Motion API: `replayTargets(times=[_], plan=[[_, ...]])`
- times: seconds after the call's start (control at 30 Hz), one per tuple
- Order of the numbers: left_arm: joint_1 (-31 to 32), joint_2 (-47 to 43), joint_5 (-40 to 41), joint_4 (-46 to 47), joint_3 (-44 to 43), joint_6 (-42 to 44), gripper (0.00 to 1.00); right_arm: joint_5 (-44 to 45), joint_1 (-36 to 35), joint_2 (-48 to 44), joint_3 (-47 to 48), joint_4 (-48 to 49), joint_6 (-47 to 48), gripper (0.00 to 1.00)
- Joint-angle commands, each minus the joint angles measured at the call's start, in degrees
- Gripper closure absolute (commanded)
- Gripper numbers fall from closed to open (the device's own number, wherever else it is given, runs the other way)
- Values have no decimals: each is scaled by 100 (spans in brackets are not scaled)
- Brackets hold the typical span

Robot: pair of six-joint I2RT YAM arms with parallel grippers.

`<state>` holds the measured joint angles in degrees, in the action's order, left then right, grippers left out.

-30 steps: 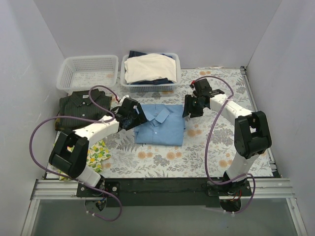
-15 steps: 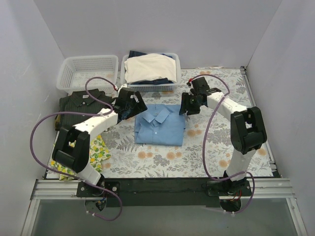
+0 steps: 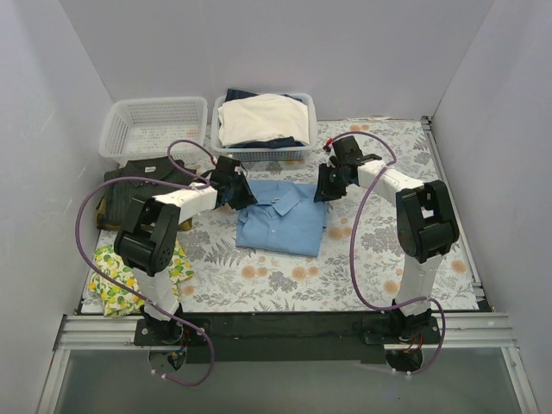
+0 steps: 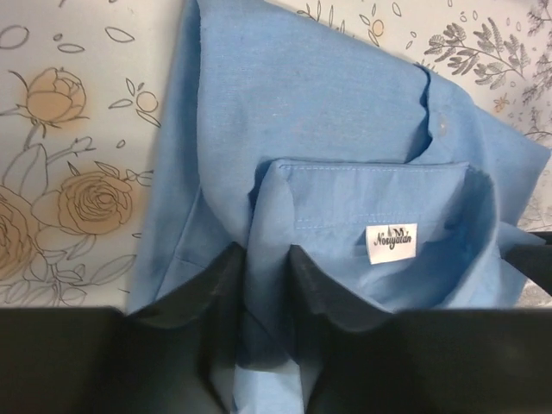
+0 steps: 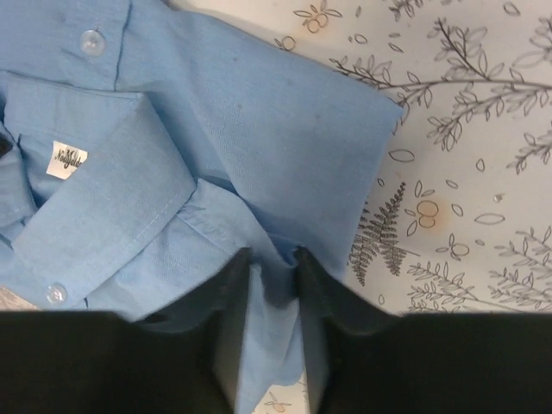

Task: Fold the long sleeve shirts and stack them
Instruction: Fold the shirt

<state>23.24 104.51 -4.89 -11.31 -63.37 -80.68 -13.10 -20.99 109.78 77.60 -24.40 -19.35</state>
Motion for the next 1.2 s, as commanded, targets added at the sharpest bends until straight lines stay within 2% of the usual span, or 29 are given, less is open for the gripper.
replayTargets(times=[0.0, 0.1, 0.2, 0.33, 0.4, 0.43, 0.5, 0.53, 0.6, 0.8, 0.97, 1.07, 1.17], plan=[[-22, -439, -188, -37, 0, 97, 84, -210, 16, -245, 71, 296, -7, 77], [-39, -703, -48, -204, -34, 176, 86, -210, 25, -439, -17, 287, 11, 88], [-39, -949, 127, -354, -9, 246, 84, -96, 16, -597, -96, 208, 37, 99], [-39, -1143, 356, -486, 9, 352, 79, -43, 16, -773, -202, 164, 63, 99], [-39, -1205, 418, -547, 27, 413, 66, -8, 16, -861, -202, 181, 98, 99], [-39, -1214, 418, -548, 36, 422, 54, 1, 16, -879, -193, 190, 142, 99], [-39, -1240, 418, -530, 36, 457, 50, -8, 16, -940, -167, 286, 177, 99], [-39, -1231, 418, -530, 18, 448, 44, -25, 16, -949, -158, 331, 204, 99], [-39, -1179, 418, -504, -43, 475, 43, -78, 16, -958, -149, 462, 204, 99], [-39, -801, 286, -460, -307, 466, 43, -254, 16, -695, 88, 551, 134, 99], [-39, -450, 76, -240, -368, 378, 48, -289, 16, -545, 167, 542, 116, 99], [-39, -152, -30, -249, -526, 378, 54, -280, 16, -519, 167, 559, 107, 99], [-39, 8, -100, -257, -623, 361, 68, -289, 16, -501, 194, 542, 90, 99]])
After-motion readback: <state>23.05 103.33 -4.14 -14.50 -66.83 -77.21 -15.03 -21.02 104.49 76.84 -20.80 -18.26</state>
